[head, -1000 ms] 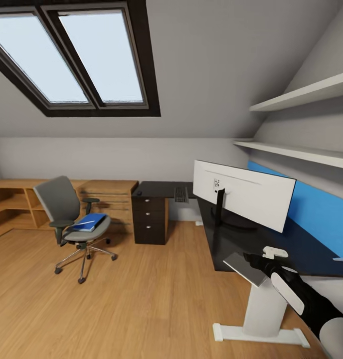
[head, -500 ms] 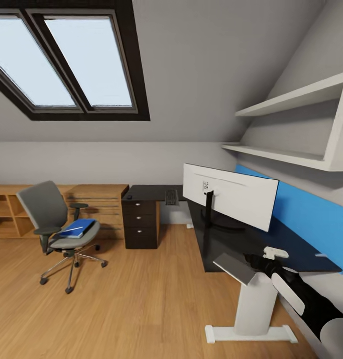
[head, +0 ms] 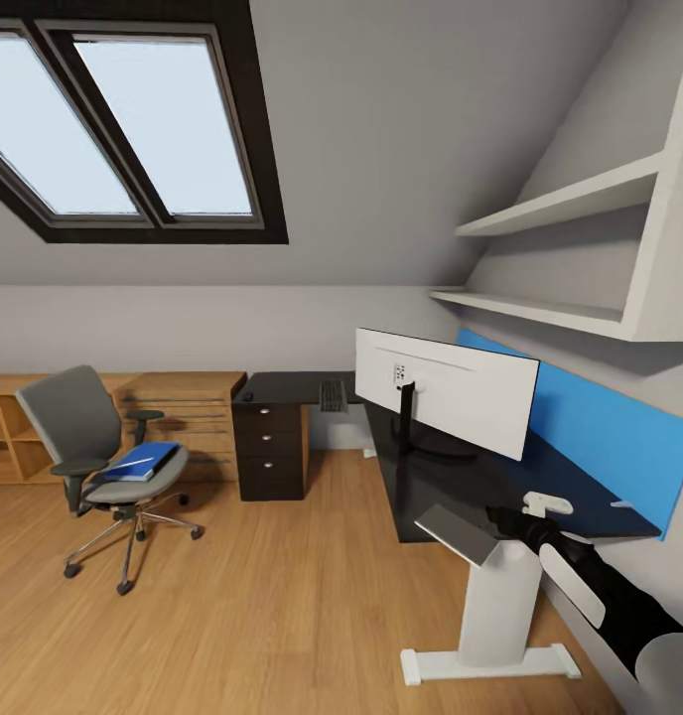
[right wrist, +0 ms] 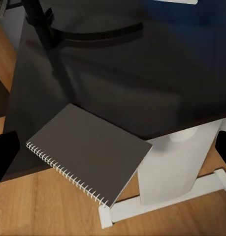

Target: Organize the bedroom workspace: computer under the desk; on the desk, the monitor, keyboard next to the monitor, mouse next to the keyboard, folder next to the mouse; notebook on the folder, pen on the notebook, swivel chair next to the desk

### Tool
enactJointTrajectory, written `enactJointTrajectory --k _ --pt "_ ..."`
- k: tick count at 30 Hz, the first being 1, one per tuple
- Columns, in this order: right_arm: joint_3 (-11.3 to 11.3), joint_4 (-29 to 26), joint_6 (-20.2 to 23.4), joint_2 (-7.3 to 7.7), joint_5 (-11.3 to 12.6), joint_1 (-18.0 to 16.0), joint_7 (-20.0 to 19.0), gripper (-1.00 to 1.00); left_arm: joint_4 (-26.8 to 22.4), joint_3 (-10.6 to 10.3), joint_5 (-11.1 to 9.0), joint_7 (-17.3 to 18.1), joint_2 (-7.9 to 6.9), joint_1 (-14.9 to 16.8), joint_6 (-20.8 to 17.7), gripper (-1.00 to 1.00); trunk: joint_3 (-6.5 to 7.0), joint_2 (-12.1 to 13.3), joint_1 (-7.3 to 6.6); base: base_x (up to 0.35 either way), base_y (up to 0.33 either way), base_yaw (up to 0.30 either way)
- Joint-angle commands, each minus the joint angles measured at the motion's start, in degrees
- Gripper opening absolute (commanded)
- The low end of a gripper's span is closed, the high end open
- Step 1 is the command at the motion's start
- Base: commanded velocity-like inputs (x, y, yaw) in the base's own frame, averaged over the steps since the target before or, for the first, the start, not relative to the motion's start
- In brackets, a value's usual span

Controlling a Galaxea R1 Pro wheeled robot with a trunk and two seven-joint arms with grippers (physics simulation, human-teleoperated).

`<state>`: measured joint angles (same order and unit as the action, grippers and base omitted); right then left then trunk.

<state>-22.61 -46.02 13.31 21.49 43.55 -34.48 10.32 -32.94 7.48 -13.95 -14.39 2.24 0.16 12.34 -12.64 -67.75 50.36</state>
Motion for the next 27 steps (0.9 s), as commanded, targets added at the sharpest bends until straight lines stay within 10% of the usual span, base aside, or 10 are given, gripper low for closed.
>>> enactJointTrajectory --k 1,27 --pt "-0.3 -0.1 0.1 0.08 0.5 -0.1 0.5 1.00 -0.1 0.7 -0.6 0.1 0.05 0.0 0.2 1.00 -0.07 -0.1 0.01 0.000 0.000 -0.007" --pt "0.9 -3.8 0.3 -0.04 0.6 -0.1 0.5 1.00 -0.5 3.0 -0.3 0.3 0.06 0.0 0.1 1.00 -4.73 -10.5 5.72 -0.090 0.000 0.000"
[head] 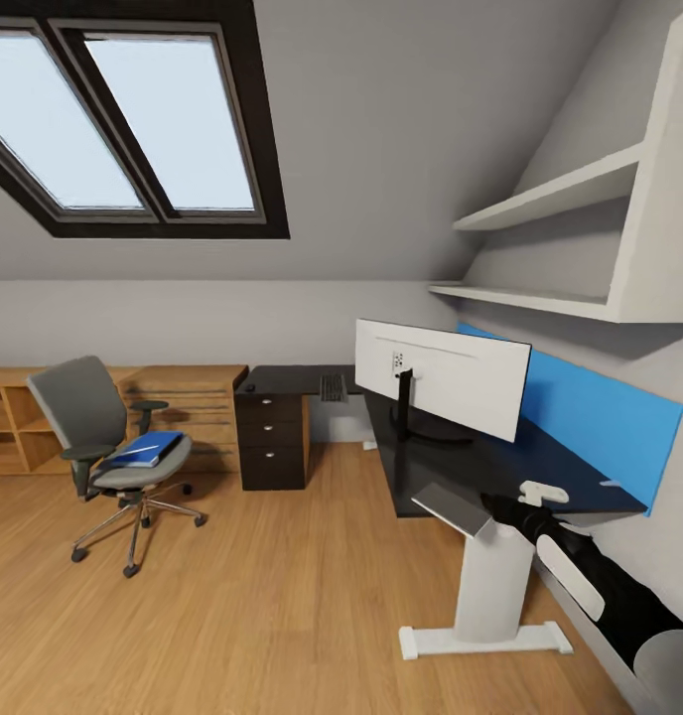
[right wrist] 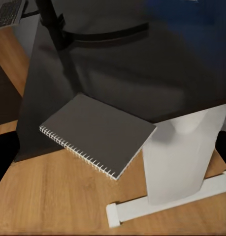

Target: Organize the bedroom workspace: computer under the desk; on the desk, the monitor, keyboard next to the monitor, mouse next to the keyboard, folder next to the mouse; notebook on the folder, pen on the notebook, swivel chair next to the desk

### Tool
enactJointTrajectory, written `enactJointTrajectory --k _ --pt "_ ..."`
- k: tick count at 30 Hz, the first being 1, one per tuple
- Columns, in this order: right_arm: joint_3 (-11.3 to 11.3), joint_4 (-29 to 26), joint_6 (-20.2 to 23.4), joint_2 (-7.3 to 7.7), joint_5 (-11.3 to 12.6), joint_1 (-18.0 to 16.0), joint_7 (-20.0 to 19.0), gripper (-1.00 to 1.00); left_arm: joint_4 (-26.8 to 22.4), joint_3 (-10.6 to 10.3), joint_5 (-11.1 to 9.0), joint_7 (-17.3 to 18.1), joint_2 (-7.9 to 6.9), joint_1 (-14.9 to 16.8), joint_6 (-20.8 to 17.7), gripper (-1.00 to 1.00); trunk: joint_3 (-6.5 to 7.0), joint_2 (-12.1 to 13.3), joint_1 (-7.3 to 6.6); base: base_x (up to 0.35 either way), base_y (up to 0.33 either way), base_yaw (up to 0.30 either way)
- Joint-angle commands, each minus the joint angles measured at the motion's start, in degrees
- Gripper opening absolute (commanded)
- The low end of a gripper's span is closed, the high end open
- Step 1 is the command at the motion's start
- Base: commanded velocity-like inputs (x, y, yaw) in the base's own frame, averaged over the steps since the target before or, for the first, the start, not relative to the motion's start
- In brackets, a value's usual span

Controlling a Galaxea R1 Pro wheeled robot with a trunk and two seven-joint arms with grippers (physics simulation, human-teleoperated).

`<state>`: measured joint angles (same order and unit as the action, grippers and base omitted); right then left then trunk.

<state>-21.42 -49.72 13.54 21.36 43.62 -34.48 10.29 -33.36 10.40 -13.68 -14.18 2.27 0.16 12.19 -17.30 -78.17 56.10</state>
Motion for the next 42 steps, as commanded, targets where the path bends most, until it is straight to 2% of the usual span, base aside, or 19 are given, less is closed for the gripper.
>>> enactJointTrajectory --k 1,7,18,26,31,32,34,36,40,41,42 --pt "-0.3 -0.1 0.1 0.09 0.5 -0.1 0.5 1.00 0.0 0.1 -0.6 0.1 0.02 0.0 0.2 1.00 -0.26 -0.5 0.19 -0.329 0.000 0.000" --pt "-0.3 -0.3 -0.1 0.04 0.5 -0.1 0.5 1.00 0.0 0.1 -0.6 0.0 0.02 0.0 0.2 1.00 -1.33 -2.9 1.51 -0.282 0.000 0.000" --pt "-0.3 -0.5 -0.4 0.07 0.5 -0.1 0.5 1.00 -0.3 0.1 -0.6 -0.2 0.08 0.0 -0.1 1.00 -3.31 -7.3 3.93 -0.038 0.000 0.000" --pt "-0.4 -2.2 -0.6 -0.95 0.6 0.0 0.5 1.00 -7.4 0.0 -0.6 -0.2 0.76 0.0 -1.3 1.00 -4.74 -10.5 5.69 -0.003 0.000 0.000" --pt "-0.3 -5.9 -0.6 -1.32 0.7 1.3 0.4 1.00 -14.2 -0.5 -0.4 -0.2 2.32 0.0 -7.1 1.00 -5.64 -12.5 6.78 0.000 0.000 0.000" --pt "-0.2 -7.9 -0.6 -1.38 1.4 1.9 0.4 1.00 -17.2 -0.8 -0.4 -0.2 2.93 0.0 -11.1 1.00 -5.82 -12.9 7.00 0.000 0.000 0.000" --pt "-0.1 -9.7 -0.6 -1.41 3.2 2.4 0.4 1.00 -20.8 -1.0 -0.4 -0.2 3.35 0.0 -15.6 1.00 -6.18 -13.7 7.44 0.000 0.000 0.000" --pt "0.3 -11.0 -0.7 -1.34 6.1 2.7 0.4 1.00 -24.8 -1.3 -0.4 -0.2 3.69 0.0 -20.3 1.00 -6.54 -14.5 7.88 0.000 0.000 0.000" --pt "1.8 -12.4 -0.7 -1.00 13.6 3.1 0.3 1.00 -32.7 -2.5 -0.5 -0.2 4.36 0.0 -29.7 1.00 -7.26 -16.1 8.76 0.000 0.000 0.000" --pt "2.4 -12.7 -0.7 -0.81 17.5 3.2 0.1 1.00 -36.6 -3.3 -0.6 -0.2 4.91 0.0 -33.6 1.00 -7.44 -16.5 8.98 0.000 0.000 0.000" --pt "2.7 -12.8 -0.8 -0.72 19.2 3.2 0.0 1.00 -38.4 -3.7 -0.6 -0.3 5.23 0.0 -35.3 1.00 -7.62 -16.9 9.20 0.000 0.000 0.000"
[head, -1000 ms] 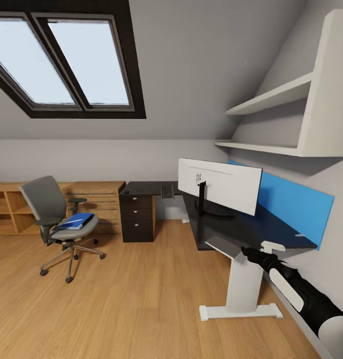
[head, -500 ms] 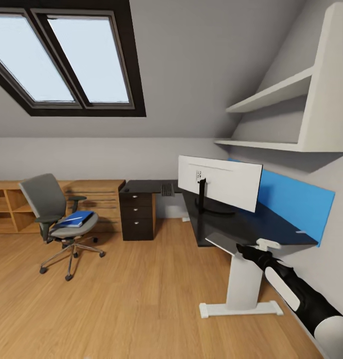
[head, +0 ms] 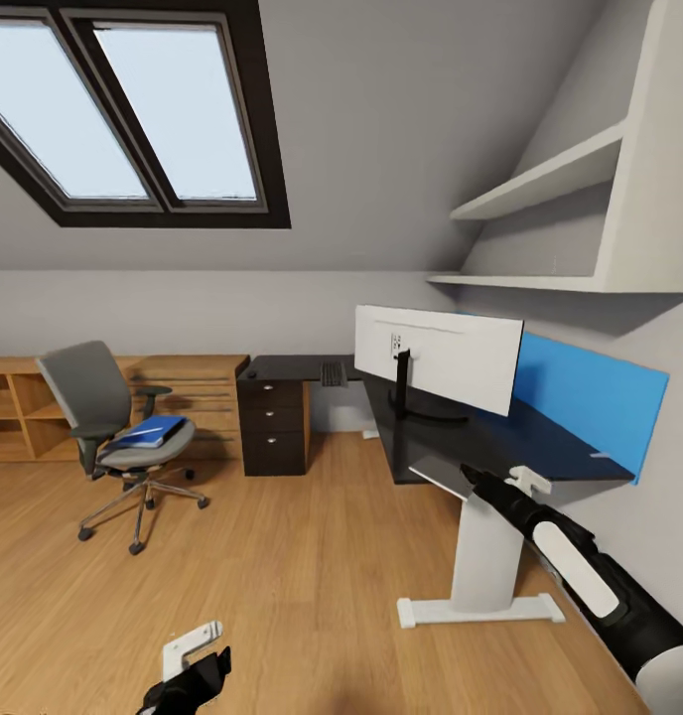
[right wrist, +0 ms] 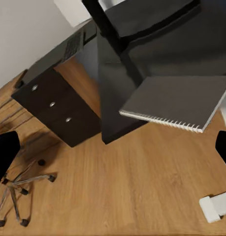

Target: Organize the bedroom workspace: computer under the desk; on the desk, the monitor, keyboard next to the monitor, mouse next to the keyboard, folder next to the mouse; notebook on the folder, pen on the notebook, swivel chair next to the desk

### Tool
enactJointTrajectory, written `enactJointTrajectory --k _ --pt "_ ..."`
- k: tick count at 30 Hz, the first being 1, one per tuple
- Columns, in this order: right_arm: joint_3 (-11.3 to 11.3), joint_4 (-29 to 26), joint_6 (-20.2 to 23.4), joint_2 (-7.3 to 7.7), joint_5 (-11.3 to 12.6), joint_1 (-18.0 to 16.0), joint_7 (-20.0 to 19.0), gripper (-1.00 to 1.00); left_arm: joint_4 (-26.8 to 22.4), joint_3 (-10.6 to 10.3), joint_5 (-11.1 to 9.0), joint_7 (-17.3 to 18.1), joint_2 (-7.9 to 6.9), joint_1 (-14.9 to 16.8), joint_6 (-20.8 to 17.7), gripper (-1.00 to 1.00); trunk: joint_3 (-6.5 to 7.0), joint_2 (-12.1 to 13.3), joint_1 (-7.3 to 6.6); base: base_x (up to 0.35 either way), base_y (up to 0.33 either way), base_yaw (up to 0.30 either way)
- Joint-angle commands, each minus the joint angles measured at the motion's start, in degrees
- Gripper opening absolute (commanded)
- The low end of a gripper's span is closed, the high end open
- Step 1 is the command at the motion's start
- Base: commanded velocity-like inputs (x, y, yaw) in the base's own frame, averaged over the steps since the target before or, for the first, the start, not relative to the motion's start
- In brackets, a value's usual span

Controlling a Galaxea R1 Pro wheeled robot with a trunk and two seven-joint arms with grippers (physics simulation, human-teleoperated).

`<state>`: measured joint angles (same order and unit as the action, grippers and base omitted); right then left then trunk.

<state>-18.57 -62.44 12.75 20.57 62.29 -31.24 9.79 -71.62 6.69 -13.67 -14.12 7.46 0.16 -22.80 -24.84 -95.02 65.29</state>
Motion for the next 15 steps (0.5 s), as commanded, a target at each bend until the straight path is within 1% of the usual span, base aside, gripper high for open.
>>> enactJointTrajectory --k 1,3,5,6,9,10,11,13,14,15 --pt "0.0 -0.2 0.0 0.14 2.1 0.0 0.3 1.00 -1.9 -0.4 -0.6 -0.3 0.37 0.0 -1.8 1.00 -0.25 -0.5 0.23 0.000 0.000 0.000" --pt "0.3 -0.1 0.0 0.25 4.7 0.3 -0.3 1.00 -5.0 -1.2 -0.6 -0.3 0.94 0.0 -4.0 1.00 -0.61 -1.3 0.67 0.000 0.000 0.000" --pt "0.6 0.5 0.1 0.34 6.7 0.7 -1.2 1.00 -7.0 -2.2 -0.7 -0.4 1.30 0.0 -5.4 1.00 -0.97 -2.1 1.11 0.000 0.000 0.000" --pt "0.9 1.6 0.3 0.44 8.4 1.1 -2.3 1.00 -8.3 -3.1 -0.7 -0.4 1.52 0.0 -6.3 1.00 -1.15 -2.5 1.33 0.000 0.000 0.000" --pt "1.6 3.5 0.8 0.61 11.2 1.5 -3.8 1.00 -8.7 -3.9 -0.7 -0.5 1.73 0.0 -7.0 1.00 -1.69 -3.7 1.99 0.000 0.000 0.000" --pt "1.9 4.1 0.9 0.66 12.2 1.6 -4.1 1.00 -8.2 -4.2 -0.7 -0.5 1.79 0.0 -7.0 1.00 -1.87 -4.1 2.21 0.000 0.000 0.000" --pt "2.4 5.0 1.2 0.74 14.2 1.7 -4.6 1.00 -6.1 -4.9 -0.6 -0.6 1.83 0.0 -6.8 1.00 -2.05 -4.5 2.42 0.000 0.000 0.000" --pt "2.8 5.6 1.5 0.79 15.9 1.8 -4.9 1.00 -3.3 -5.5 -0.6 -0.6 1.76 0.0 -5.9 1.00 -2.41 -5.3 2.86 0.000 0.000 0.000" --pt "3.1 6.7 1.7 0.84 17.4 1.9 -5.3 1.00 -0.3 -6.0 -0.6 -0.5 1.61 0.0 -3.5 1.00 -2.59 -5.7 3.08 0.000 0.000 0.000" --pt "3.1 7.3 1.6 0.84 18.0 1.9 -5.5 1.00 1.0 -6.2 -0.6 -0.5 1.54 0.0 -1.6 1.00 -2.76 -6.1 3.30 0.000 0.000 0.000"
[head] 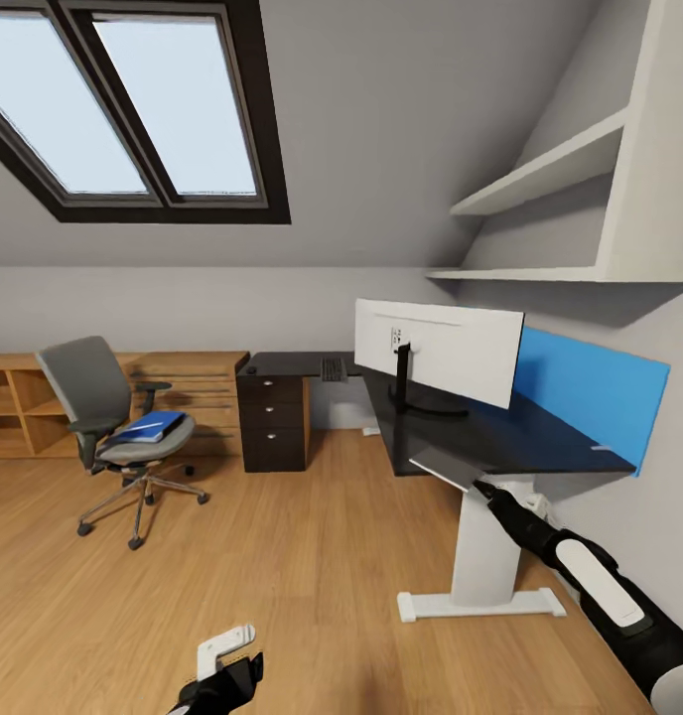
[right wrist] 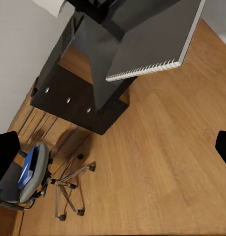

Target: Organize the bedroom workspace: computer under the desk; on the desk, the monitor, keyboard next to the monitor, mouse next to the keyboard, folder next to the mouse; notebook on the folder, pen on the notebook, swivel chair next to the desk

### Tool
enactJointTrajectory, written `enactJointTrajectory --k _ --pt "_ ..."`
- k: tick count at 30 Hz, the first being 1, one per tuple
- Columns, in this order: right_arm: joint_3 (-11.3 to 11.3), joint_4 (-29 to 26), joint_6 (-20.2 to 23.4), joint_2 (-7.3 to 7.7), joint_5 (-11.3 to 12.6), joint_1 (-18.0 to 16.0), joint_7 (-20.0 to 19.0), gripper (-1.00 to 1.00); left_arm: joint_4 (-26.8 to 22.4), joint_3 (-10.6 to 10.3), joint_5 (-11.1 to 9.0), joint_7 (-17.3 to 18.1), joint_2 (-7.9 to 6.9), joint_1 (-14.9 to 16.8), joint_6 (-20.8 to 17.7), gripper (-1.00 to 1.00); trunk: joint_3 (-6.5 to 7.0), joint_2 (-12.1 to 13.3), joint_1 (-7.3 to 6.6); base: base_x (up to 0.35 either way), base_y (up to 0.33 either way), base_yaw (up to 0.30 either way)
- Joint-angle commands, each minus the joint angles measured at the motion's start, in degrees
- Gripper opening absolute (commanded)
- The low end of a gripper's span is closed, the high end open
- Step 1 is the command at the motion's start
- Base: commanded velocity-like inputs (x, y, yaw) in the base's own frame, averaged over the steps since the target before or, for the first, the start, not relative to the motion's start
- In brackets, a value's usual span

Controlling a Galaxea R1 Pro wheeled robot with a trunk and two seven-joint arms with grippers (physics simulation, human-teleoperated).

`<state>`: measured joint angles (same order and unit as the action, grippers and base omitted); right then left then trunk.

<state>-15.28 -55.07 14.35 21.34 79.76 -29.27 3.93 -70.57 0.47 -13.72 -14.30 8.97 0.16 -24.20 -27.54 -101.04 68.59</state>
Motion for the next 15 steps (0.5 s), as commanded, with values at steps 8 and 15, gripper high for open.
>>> enactJointTrajectory --k 8,15 --pt "0.0 3.4 -0.8 -0.20 1.4 0.0 -0.9 1.00 0.4 -3.3 -0.5 -0.2 0.64 0.0 4.3 1.00 -1.50 -3.3 1.76 0.000 0.000 0.000" --pt "0.1 4.3 -0.8 -0.04 1.4 0.0 -4.5 1.00 -16.1 -7.3 -1.4 -0.1 1.03 0.0 -9.2 1.00 -2.76 -6.1 3.30 0.000 0.000 0.000"
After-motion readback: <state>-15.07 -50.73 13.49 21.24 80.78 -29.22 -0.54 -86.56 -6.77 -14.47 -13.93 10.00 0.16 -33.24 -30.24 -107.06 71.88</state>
